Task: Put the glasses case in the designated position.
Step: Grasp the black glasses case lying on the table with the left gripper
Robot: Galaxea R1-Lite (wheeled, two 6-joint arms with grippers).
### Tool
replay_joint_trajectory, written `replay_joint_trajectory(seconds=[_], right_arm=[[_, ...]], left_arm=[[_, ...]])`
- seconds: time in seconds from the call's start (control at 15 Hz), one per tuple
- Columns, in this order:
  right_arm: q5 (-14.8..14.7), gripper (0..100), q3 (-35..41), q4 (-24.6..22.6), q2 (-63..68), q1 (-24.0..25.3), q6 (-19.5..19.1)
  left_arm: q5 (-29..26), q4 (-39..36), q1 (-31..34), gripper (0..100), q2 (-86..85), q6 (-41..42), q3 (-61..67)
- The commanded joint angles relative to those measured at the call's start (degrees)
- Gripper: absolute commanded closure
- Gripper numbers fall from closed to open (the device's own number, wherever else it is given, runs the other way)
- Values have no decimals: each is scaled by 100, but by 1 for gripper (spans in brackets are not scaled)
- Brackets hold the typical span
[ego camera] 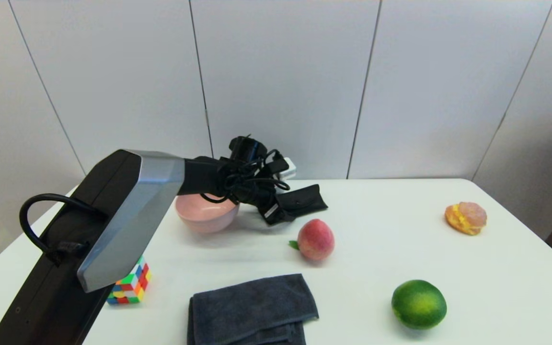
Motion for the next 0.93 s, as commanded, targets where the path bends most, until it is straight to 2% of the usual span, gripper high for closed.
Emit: replay_joint_trajectory(seconds=[0.07,0.27,0.33,0.93], right_arm=[[1,0,0,-2,6,0,-9],[1,0,0,-2,6,0,9],[1,0,0,-2,6,0,-9],[1,0,0,-2,6,0,9]], left_arm=[[-10,15,19,0,29,22,2],[-10,50,27,0,38,22,2],[-10,59,27,100,38,31,2],[-19,33,71,100,21,31,2]])
